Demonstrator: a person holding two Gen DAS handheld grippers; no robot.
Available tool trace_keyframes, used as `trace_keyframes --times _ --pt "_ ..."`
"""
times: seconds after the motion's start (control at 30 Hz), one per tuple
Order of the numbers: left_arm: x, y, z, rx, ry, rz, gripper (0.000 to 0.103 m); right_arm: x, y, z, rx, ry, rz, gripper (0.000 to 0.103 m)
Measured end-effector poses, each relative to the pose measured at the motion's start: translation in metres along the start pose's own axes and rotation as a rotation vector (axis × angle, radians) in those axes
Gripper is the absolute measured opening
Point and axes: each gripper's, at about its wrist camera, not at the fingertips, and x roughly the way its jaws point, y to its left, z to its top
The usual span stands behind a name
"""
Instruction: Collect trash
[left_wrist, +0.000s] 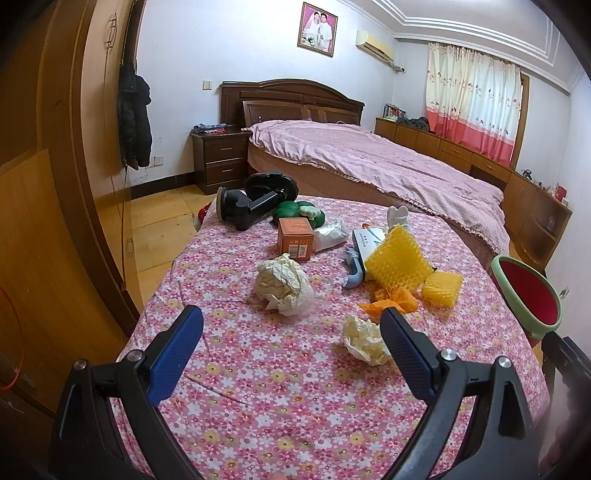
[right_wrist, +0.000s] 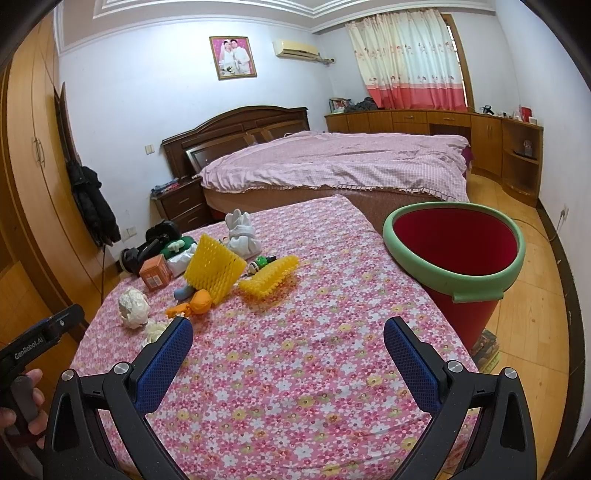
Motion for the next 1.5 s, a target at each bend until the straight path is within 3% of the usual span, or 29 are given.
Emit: trace_keyframes --times 0.53,0.87,1.2,1.33,1.5 --pt "-0.001 0.004 0.002 -0.003 -0.004 -0.002 0.096 -0.001 0.002 0.000 -0.003 0.005 0.000 0.102" --pt "0.019 0.009 0.010 -0.021 0.034 0.001 0.096 0.017 0.003 0.006 -0.004 0.041 -0.016 0.102" --pt "0.067 0.020 0.020 -0.011 0.108 0.039 0.096 0.058 0.006 0.021 -0.019 0.097 -0.054 0.102" --pt "0.092 0.024 0.026 -0.033 0.128 0.015 0.096 0.084 0.009 0.034 -0.025 0.119 -0.069 0.102" --pt "0.117 0.023 0.026 -0.054 0.147 -0.047 0.088 0.121 0.018 0.043 -0.027 0.137 -0.087 0.102"
